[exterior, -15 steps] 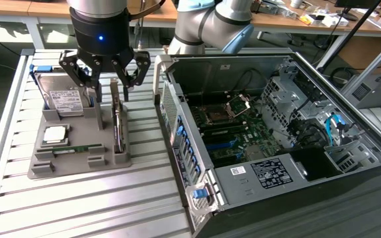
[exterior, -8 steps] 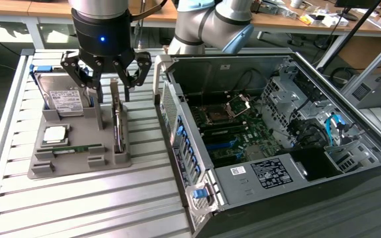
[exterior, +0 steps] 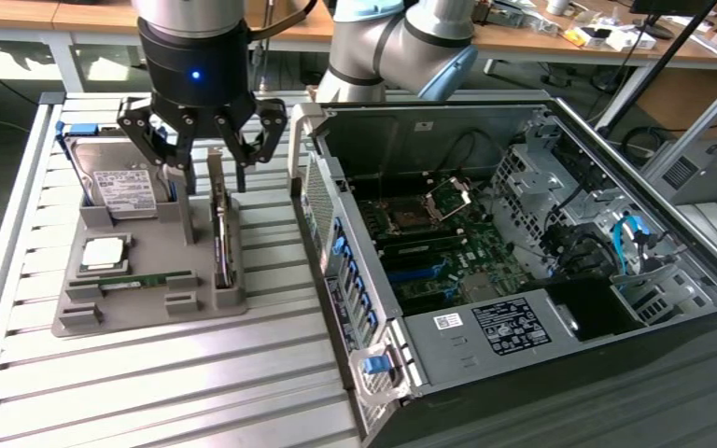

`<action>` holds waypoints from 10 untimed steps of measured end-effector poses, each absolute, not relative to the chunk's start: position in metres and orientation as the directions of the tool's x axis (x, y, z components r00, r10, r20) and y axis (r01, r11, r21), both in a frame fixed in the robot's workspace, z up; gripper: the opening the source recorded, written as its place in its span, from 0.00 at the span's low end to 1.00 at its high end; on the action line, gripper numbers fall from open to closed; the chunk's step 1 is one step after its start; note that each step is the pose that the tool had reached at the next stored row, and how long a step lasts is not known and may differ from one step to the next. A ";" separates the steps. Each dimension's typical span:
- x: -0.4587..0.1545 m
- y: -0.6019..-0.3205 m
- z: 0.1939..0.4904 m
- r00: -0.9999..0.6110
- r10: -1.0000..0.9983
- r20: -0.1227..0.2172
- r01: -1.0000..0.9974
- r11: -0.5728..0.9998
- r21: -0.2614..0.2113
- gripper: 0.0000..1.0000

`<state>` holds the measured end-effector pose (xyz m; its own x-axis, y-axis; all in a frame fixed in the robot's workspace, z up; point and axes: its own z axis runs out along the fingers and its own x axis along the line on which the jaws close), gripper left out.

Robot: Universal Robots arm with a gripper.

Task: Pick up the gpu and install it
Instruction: 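Pick up the gpu and move the gpu toward the slot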

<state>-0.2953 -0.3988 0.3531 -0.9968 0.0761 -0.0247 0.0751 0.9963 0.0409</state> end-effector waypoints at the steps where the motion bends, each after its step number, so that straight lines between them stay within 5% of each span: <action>1: -0.295 -0.399 0.353 -0.997 0.076 -0.025 0.075 0.996 0.041 0.54; 10: -0.294 -0.399 0.351 -0.997 0.076 -0.025 0.075 0.996 0.041 0.54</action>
